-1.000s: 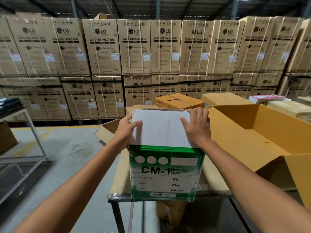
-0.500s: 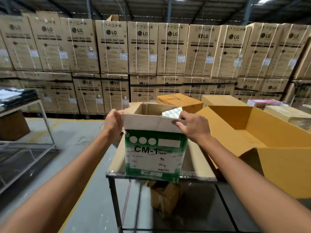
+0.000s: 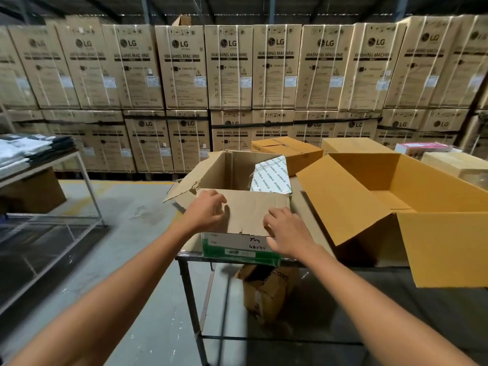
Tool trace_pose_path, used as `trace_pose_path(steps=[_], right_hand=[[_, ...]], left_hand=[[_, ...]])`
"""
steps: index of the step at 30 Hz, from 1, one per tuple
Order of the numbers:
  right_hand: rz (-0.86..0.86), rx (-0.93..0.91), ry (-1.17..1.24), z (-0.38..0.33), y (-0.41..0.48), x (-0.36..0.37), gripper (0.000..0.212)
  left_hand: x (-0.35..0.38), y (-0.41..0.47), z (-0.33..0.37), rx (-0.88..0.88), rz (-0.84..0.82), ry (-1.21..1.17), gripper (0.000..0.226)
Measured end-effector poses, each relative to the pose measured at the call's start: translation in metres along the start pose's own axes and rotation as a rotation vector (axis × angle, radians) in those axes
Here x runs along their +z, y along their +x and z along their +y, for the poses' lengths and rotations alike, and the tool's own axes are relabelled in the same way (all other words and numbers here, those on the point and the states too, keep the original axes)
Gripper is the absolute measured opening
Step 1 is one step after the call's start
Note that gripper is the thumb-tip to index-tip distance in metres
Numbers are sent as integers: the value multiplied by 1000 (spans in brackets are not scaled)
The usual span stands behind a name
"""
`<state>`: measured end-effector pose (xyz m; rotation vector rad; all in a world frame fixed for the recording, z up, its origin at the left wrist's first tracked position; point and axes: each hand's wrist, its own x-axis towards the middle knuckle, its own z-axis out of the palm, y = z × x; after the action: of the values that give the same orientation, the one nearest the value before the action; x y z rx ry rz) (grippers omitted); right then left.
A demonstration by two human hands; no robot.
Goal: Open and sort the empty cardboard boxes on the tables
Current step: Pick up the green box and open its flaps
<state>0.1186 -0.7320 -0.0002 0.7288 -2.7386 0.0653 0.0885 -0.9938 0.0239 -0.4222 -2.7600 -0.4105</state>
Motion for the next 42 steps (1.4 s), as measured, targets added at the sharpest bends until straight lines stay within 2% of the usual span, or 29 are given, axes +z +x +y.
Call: trace_pose_path(steps=[3,5,10,12,14,19,26,30,38,42], right_hand=[[-130,76,18,7,13,1,54],[-143,132,40,13,25,2,59],[167,222,82,19,68,4,37],[236,272,129,19,90,1,34],[223,328,179,19,114,-1,35],[57,466,239,20,173,8,39],[-310,332,-71,20,221,21,67],[-507,409,-168,25,228,43,62],[-215,465,-1,17,247,-4,31],[-121,479,-43,32,253,-45,24]], left_hand=[[10,12,-6,-25,-39,154,45],[14,21,-9,18,-30,235,45],[-1,57,-23,75,161,164,9],[-7,78,-35,35,181,132,8],[-9,100,-48,-25,127,127,11],[-4,149,-77,-170,-32,127,33],[26,200,-114,-332,-230,-75,69],[33,216,-111,-332,-246,-57,64],[47,242,-114,-304,-214,-83,50],[52,248,-113,-283,-212,-52,46]])
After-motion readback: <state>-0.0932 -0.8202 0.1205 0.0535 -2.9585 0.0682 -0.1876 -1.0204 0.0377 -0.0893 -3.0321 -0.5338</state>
